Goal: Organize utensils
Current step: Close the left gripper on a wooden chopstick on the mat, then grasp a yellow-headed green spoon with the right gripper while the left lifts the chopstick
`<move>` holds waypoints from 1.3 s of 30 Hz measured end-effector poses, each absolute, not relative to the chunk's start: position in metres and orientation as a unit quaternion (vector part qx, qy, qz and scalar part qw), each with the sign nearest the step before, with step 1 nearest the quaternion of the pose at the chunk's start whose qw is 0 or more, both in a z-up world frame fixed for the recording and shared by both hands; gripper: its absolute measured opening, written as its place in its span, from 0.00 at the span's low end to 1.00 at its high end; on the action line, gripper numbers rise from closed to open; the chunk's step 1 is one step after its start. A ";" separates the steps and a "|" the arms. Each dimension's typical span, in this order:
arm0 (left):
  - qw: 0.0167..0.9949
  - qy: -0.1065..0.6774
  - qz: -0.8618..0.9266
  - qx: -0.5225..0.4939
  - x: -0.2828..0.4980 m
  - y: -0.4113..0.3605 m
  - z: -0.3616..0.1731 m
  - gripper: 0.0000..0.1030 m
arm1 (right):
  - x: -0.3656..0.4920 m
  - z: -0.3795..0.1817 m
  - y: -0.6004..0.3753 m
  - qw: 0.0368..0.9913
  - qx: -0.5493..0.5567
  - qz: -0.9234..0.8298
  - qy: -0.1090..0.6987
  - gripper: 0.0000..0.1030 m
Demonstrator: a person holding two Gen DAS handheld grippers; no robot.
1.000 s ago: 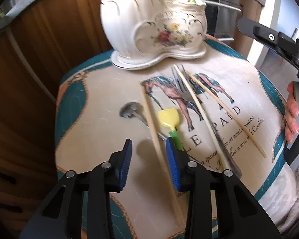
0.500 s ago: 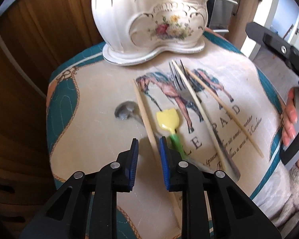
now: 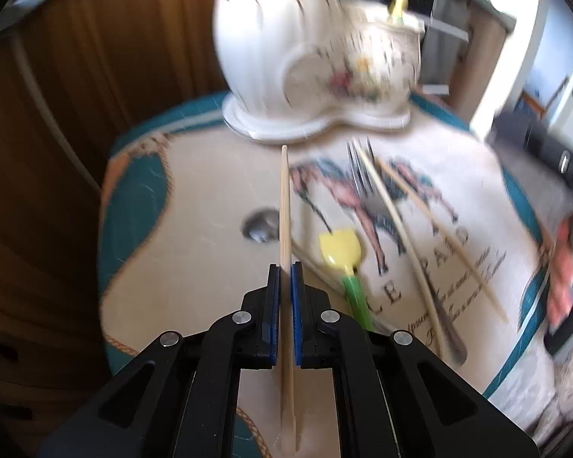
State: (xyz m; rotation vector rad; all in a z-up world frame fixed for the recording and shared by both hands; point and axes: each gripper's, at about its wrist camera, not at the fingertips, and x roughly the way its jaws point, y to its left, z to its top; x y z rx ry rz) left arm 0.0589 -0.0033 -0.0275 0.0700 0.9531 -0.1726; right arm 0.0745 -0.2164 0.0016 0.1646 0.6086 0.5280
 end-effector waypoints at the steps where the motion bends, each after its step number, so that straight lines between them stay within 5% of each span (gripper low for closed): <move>1: 0.895 0.438 -0.082 0.023 0.055 0.000 -0.023 0.07 | 0.074 -0.001 -0.213 0.910 0.083 0.264 0.311 0.96; 8: 0.928 0.362 -0.070 -0.052 0.031 0.029 -0.017 0.07 | 0.044 -0.007 -0.171 0.894 0.016 0.288 0.342 0.93; 17: 0.947 0.285 -0.096 -0.114 0.007 0.057 -0.012 0.07 | 0.031 -0.027 -0.113 0.856 -0.034 0.319 0.405 0.43; 26: 0.944 0.278 -0.124 -0.123 0.002 0.060 -0.017 0.07 | 0.044 -0.044 -0.093 0.856 -0.043 0.287 0.428 0.18; 39: 0.948 0.262 -0.129 -0.124 -0.002 0.062 -0.019 0.07 | 0.041 -0.025 -0.120 0.862 0.022 0.318 0.393 0.09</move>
